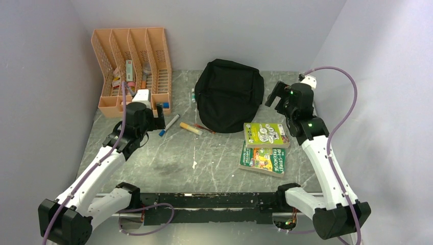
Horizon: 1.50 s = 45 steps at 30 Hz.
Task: Pack the student bag
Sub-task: Pick up the student bag at the center of the board.
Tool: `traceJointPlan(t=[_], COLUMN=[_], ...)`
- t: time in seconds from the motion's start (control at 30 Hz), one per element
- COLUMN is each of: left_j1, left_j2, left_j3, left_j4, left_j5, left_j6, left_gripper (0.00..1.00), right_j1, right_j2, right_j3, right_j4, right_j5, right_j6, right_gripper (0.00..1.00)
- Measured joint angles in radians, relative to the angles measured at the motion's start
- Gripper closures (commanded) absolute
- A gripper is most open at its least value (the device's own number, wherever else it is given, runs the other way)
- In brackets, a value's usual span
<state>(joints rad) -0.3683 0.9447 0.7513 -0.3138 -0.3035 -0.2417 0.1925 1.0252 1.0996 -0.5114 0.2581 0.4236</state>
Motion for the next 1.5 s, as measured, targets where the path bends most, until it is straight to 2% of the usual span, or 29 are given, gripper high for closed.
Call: traceJointPlan(t=[0.27,0.63,1.27,1.4,1.5], left_j1=[0.0,0.001,0.007,0.008,0.008], left_j2=[0.003,0.022,0.034,0.039,0.044], left_j3=[0.011,0.015,0.023,0.023,0.023], left_j4=[0.0,0.0,0.001,0.003,0.003], left_j5=[-0.008,0.001,0.066,0.08,0.09], left_j6=[-0.002,-0.009,-0.008,-0.008,-0.008], left_gripper=[0.03,0.03,0.04,0.05,0.05], right_j1=[-0.002,-0.003,-0.003,-0.003,-0.003], right_j2=[0.114,0.418,0.798,0.887,0.933], right_j3=[0.0,0.029,0.19,0.231,0.24], right_j4=[-0.016,0.007,0.114,0.123,0.126], right_j5=[-0.09,-0.287,-0.285,-0.277,-0.276], right_j6=[0.042,0.072,0.148,0.156,0.158], right_gripper=[0.04,0.04,0.08,0.14,0.29])
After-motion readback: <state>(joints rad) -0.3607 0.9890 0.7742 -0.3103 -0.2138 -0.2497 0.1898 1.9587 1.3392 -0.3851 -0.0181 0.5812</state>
